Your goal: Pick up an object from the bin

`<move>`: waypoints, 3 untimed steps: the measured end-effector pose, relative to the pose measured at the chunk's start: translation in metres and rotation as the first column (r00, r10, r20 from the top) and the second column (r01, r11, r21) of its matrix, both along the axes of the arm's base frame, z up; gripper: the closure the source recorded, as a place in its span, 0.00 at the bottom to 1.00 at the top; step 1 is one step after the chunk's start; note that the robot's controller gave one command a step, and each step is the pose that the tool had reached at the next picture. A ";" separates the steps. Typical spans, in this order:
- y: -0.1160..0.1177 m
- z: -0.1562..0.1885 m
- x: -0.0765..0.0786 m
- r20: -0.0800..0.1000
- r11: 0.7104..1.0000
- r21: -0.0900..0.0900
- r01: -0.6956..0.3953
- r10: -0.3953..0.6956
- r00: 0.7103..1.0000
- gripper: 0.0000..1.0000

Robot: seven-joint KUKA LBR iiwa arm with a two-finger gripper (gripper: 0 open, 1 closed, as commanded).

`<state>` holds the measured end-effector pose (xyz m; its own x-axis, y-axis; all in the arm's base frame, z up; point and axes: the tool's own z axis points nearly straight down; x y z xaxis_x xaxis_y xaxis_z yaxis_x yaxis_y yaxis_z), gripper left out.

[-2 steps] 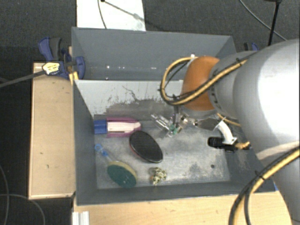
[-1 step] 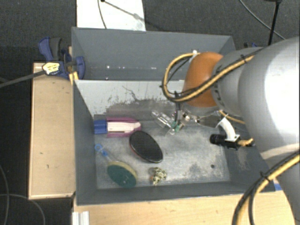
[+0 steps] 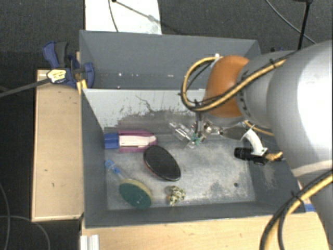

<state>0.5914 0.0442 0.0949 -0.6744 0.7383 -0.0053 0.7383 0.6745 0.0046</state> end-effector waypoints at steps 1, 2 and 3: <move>0.000 0.027 0.001 0.000 1.000 0.001 -0.007 0.007 1.000 1.00; -0.001 0.072 0.003 0.000 1.000 0.001 -0.014 0.014 1.000 1.00; -0.001 0.107 0.005 -0.001 1.000 0.001 -0.026 0.026 1.000 1.00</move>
Offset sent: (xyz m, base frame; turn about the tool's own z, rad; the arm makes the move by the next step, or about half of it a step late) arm 0.0000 0.0000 0.0247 0.0000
